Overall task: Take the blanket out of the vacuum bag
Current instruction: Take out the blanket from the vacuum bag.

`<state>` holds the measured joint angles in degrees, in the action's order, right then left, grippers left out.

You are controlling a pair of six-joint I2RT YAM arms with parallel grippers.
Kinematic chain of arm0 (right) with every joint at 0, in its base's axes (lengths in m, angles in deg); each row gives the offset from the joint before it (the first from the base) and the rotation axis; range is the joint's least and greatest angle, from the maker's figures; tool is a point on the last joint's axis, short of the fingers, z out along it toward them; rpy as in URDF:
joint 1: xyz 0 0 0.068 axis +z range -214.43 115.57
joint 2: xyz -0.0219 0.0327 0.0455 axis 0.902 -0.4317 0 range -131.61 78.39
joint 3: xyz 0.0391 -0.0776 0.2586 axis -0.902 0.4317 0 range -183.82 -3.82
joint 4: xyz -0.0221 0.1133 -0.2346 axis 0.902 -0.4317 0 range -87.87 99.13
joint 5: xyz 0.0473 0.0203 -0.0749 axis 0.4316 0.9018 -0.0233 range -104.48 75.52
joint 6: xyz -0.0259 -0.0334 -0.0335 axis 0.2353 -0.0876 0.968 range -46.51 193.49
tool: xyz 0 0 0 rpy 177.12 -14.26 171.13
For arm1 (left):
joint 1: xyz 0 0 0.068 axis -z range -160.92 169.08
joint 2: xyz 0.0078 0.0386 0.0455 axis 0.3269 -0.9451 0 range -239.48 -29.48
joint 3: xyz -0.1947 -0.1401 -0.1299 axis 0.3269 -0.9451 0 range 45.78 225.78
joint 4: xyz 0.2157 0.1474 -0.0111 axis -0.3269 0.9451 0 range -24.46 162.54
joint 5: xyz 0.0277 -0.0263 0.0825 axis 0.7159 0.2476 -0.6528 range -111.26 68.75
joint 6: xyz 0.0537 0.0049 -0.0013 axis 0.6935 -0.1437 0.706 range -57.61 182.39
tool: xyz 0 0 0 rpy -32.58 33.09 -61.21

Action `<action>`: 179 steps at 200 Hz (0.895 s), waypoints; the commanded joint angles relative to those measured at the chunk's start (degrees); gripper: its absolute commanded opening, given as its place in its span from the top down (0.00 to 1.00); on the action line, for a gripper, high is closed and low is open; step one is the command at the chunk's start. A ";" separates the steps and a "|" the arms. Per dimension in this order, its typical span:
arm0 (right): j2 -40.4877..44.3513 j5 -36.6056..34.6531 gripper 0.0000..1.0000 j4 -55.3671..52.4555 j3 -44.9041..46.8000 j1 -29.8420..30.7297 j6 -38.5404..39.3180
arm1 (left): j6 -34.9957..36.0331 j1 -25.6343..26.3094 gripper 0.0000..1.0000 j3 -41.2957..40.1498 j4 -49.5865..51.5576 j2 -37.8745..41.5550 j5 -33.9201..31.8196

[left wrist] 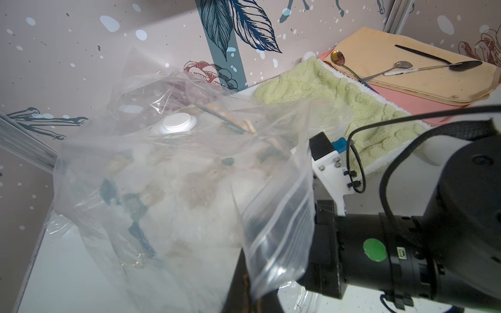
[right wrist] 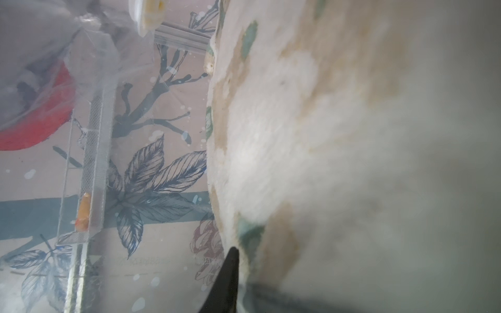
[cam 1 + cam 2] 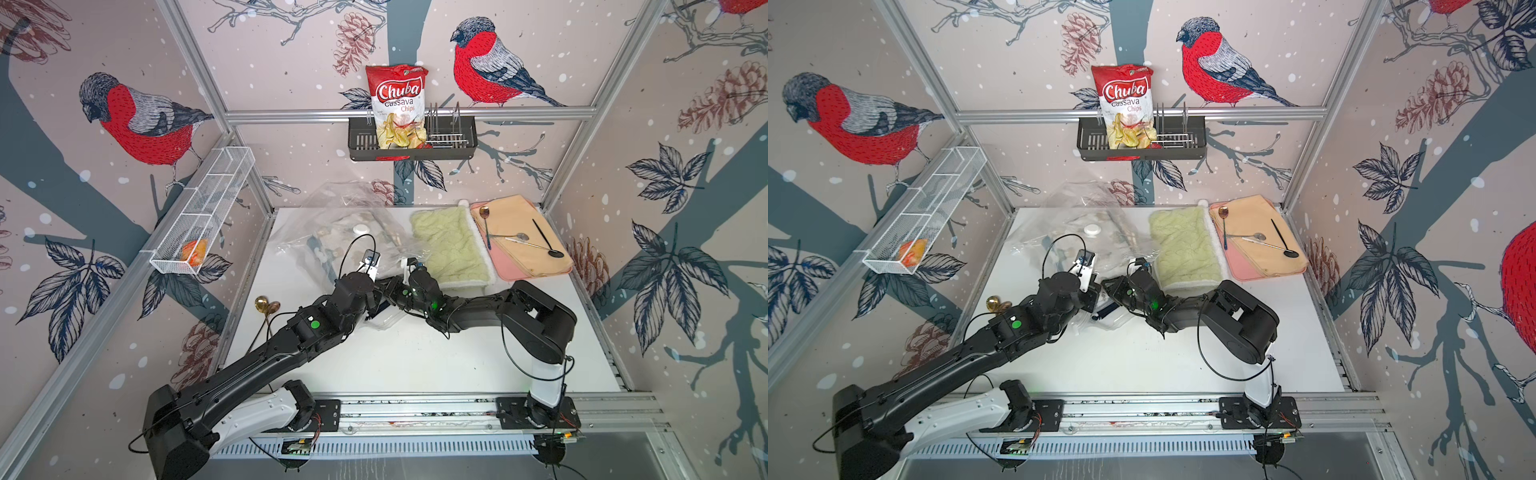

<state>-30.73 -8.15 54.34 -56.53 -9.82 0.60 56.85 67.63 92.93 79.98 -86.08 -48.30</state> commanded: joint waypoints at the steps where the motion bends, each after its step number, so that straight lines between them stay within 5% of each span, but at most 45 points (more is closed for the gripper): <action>1: 2.33 -0.44 0.85 1.42 -0.34 0.48 2.08 | 0.57 -0.04 0.99 0.11 -2.57 0.39 0.93; 88: 2.96 2.84 0.82 3.56 2.88 -1.90 0.03 | 0.46 -0.08 0.98 0.04 -2.59 -0.33 0.73; 147: -1.97 6.62 0.53 6.12 2.17 -1.79 -3.88 | 0.53 -0.04 0.98 0.04 -2.58 -0.35 0.77; 179: -3.01 5.79 0.51 6.92 1.26 -2.22 -4.02 | 0.62 -0.05 0.98 0.06 -2.64 -0.44 0.94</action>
<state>-33.07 -2.45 58.47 -54.41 -11.76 -1.95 56.83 67.63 92.84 79.98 -86.50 -48.26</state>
